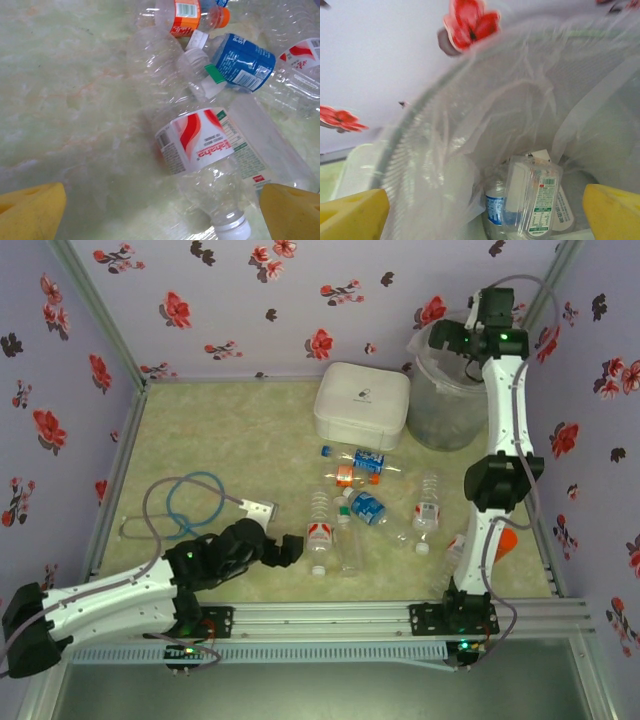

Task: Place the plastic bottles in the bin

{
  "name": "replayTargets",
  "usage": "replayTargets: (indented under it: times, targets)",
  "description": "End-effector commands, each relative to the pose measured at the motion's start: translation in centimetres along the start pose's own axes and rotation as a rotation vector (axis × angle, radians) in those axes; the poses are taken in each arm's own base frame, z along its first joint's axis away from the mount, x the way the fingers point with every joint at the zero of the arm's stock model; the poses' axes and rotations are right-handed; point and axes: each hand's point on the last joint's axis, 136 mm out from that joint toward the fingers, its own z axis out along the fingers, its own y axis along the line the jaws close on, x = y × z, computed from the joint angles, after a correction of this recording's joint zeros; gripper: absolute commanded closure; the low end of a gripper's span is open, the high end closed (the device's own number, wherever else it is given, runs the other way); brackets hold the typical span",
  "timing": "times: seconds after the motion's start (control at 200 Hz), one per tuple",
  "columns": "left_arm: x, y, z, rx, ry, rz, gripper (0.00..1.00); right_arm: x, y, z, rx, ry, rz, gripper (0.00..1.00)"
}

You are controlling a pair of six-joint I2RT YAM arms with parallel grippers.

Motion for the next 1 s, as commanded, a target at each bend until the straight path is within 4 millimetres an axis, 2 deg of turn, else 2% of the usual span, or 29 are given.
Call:
replayTargets:
  times: [0.0, 0.105, 0.21, 0.34, 0.445, 0.68, 0.8, 0.995]
  targets:
    - [-2.0, -2.7, 0.5, 0.070, -0.076, -0.027, 0.00, -3.9, 0.8, -5.0, -0.057, -0.139, 0.049, 0.00]
    - [-2.5, -5.2, 1.7, 0.125, -0.103, -0.048, 0.00, -5.5, 1.6, -7.7, -0.108, -0.198, 0.080, 0.00]
    - [-1.8, -5.7, 3.3, 0.052, -0.054, -0.046, 0.00, -6.3, 3.2, -10.3, -0.182, -0.234, 0.096, 0.00]
    - [-0.7, -6.4, 5.5, 0.003, 0.003, -0.053, 0.00, -5.7, 5.5, -13.1, -0.314, -0.248, 0.104, 0.00]
    - [0.3, -6.6, 6.3, -0.023, 0.044, -0.056, 0.00, -3.9, 6.5, -14.9, -0.377, -0.235, 0.105, 0.00]
    - [1.9, -5.2, 6.8, -0.094, 0.089, -0.079, 0.00, 0.9, 8.2, -19.1, -0.501, -0.227, 0.116, 0.03]
    - [2.7, -4.8, 7.5, -0.120, 0.114, -0.091, 0.03, 3.7, 9.2, -19.1, -0.565, -0.182, 0.155, 0.07]
    - [4.0, -3.6, 7.8, -0.170, 0.142, -0.108, 0.18, 9.1, 10.5, -19.3, -0.585, -0.097, 0.147, 0.06]
